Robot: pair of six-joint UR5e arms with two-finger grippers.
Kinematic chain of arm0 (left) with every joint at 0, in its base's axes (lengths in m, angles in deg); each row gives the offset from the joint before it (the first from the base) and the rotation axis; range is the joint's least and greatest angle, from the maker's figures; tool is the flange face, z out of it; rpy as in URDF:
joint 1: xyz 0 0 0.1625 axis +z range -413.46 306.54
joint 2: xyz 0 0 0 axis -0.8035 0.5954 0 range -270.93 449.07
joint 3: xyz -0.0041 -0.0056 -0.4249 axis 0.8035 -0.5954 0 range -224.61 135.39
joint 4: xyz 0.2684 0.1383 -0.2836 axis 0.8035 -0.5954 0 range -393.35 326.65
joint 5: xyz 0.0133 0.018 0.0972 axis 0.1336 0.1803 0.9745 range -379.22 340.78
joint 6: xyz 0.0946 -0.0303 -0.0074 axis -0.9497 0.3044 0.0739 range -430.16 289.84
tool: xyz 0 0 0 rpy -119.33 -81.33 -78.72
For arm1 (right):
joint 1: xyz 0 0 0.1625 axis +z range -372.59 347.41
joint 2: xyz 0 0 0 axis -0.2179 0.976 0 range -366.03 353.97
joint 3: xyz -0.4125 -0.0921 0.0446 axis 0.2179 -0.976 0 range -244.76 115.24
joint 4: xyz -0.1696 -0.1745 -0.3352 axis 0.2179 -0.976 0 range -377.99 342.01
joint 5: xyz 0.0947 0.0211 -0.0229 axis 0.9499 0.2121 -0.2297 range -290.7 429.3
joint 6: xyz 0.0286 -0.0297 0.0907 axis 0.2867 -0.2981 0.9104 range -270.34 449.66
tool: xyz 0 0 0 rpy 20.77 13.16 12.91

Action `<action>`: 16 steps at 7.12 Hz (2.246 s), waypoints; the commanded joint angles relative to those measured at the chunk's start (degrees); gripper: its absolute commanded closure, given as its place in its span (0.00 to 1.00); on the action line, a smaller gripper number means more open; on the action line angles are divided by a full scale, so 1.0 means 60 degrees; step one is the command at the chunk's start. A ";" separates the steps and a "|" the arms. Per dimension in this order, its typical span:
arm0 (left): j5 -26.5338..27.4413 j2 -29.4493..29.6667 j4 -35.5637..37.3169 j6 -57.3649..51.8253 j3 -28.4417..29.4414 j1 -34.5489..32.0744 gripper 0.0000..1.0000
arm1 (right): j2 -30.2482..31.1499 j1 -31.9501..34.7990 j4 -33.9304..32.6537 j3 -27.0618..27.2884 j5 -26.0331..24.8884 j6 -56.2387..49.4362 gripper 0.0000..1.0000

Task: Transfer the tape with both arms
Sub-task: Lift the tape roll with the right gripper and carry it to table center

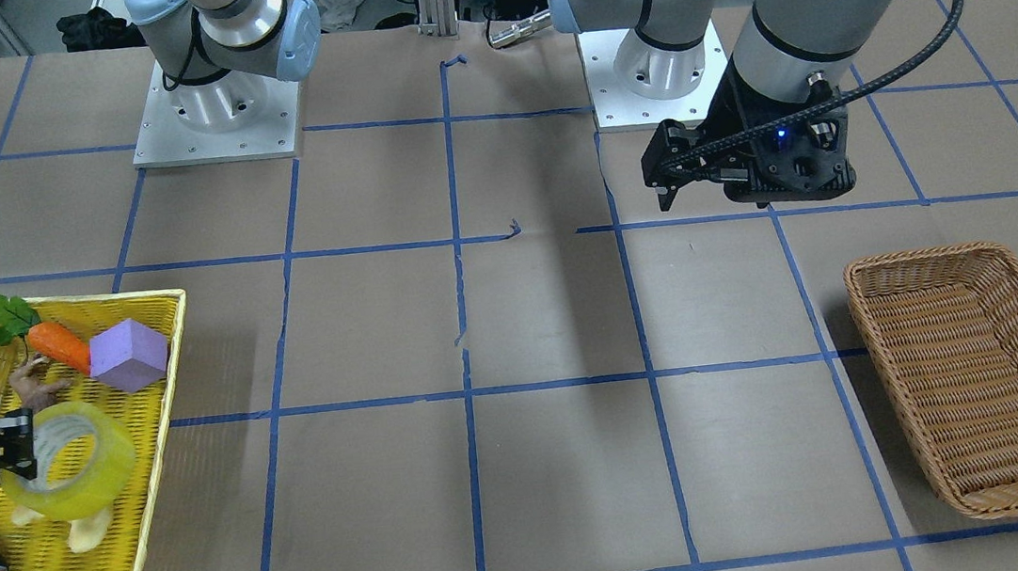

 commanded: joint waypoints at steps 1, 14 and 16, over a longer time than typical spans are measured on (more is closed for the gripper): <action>0.0075 0.0000 0.0000 0.0000 0.0014 0.0015 0.00 | 0.0080 0.2174 0.0102 -0.0309 0.0071 0.3142 1.00; 0.0295 -0.0058 0.0015 -0.0556 -0.0220 0.0410 0.00 | -0.2983 0.5232 -0.0938 -0.2215 0.0263 0.7597 0.00; 0.0179 -0.0073 0.0015 -0.0556 -0.0205 0.0425 0.00 | -0.2198 0.5217 -0.0096 -0.2215 0.0117 0.7437 0.00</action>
